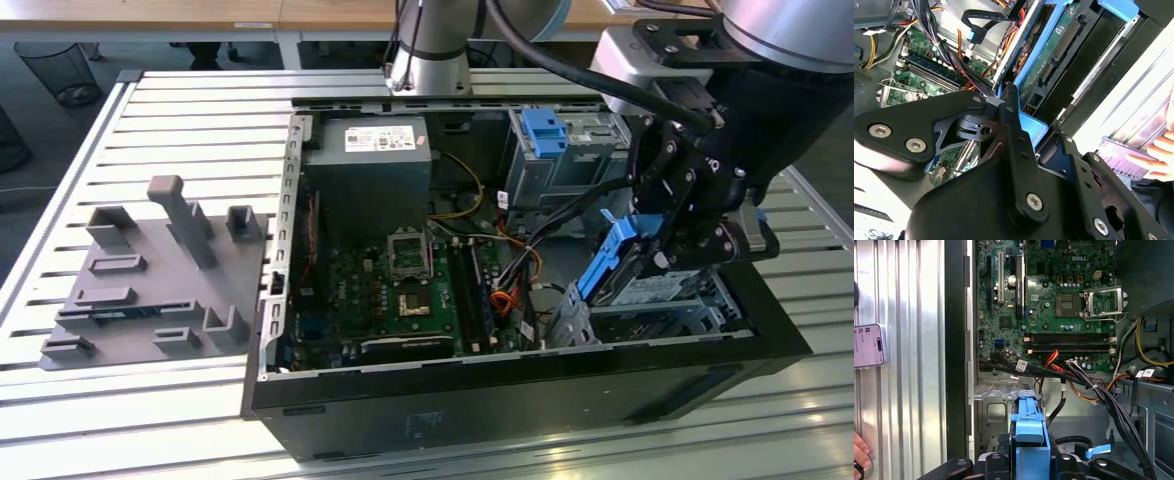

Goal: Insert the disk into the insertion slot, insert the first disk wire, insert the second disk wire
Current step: 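Insert the disk into the insertion slot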

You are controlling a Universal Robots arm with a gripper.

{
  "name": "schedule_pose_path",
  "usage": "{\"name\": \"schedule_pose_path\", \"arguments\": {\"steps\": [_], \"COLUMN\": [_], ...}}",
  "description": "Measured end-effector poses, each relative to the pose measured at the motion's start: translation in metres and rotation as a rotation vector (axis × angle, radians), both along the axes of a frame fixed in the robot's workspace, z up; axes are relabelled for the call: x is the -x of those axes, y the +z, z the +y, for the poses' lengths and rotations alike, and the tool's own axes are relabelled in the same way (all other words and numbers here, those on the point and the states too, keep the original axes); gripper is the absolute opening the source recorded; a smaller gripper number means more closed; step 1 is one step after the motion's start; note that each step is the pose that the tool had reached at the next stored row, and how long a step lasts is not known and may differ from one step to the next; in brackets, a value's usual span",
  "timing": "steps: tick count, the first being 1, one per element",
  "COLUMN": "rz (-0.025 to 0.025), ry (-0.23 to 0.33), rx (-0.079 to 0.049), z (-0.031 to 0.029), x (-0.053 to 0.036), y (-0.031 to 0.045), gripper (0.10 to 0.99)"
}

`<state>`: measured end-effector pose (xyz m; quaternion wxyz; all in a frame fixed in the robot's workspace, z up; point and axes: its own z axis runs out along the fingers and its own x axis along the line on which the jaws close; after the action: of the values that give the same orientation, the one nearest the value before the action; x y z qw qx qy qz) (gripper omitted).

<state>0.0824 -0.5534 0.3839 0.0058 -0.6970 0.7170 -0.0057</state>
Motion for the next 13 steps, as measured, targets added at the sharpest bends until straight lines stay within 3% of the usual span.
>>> {"name": "schedule_pose_path", "arguments": {"steps": [13], "rz": [0.0000], "ry": [0.000], "rx": [0.000], "z": [0.0000], "x": [0.0000], "y": [-0.0049], "gripper": [0.365]}}
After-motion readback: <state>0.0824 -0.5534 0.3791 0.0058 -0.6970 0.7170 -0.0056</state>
